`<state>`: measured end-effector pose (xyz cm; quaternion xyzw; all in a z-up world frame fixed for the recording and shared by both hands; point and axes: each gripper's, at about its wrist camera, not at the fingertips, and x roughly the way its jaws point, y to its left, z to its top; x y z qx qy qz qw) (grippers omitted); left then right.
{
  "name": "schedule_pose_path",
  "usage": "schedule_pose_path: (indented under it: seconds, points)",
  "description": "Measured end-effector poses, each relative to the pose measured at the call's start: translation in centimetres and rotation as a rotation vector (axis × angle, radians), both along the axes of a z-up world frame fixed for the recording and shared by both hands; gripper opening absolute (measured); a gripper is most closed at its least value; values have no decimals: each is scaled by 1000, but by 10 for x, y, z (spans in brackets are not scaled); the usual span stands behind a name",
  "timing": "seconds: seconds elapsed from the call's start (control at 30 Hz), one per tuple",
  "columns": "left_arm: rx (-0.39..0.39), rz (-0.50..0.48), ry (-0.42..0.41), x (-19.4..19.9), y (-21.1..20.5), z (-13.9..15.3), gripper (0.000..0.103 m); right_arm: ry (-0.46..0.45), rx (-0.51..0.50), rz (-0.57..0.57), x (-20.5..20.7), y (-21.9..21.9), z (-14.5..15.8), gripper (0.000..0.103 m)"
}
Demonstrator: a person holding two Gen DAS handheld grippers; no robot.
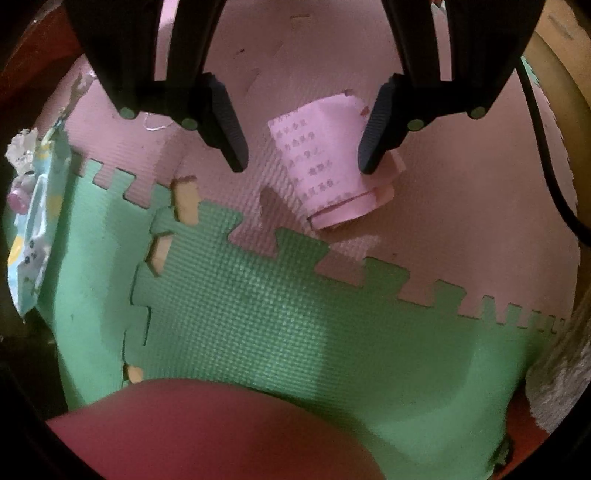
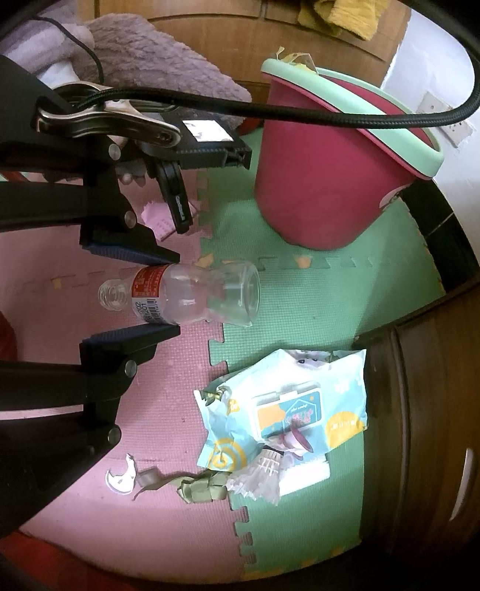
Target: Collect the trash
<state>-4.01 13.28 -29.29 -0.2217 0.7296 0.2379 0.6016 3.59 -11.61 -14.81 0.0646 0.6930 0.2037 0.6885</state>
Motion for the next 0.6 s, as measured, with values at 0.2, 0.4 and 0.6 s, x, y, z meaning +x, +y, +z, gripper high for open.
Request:
schedule_pose_path:
  seconds: [0.2, 0.4, 0.6]
  points:
    - [40, -17, 29, 0, -2, -15, 64, 10, -2, -6, 1, -2, -5, 32]
    - [51, -20, 21, 0, -2, -19, 61, 12, -5, -1, 1, 0, -7, 32]
    - [76, -50, 10, -1, -5, -17, 38, 8, -5, -4, 1, 0, -8, 32]
